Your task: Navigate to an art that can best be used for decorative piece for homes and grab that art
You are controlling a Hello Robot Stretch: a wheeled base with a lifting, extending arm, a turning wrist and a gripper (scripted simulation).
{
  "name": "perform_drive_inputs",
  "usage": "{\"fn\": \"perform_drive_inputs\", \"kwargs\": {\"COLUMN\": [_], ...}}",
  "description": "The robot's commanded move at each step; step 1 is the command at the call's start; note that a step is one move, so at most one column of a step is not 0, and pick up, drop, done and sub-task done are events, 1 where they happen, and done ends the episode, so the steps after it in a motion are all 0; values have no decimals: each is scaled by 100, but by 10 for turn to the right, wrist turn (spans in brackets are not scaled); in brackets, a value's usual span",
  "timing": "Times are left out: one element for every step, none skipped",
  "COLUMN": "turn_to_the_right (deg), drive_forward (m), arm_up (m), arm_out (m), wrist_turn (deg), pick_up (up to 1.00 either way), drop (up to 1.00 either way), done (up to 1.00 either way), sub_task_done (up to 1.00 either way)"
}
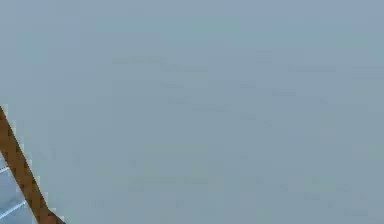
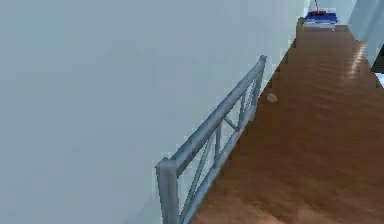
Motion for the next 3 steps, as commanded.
{"fn": "perform_drive_inputs", "kwargs": {"turn_to_the_right": [-450, -450, -450], "drive_forward": [0, 0, 0], "arm_up": [0, 0, 0], "arm_out": [0, 0, 0], "wrist_turn": [0, 0, 0], "pick_up": [0, 0, 0], "drop": [0, 0, 0], "done": [0, 0, 0], "sub_task_done": [0, 0, 0]}}
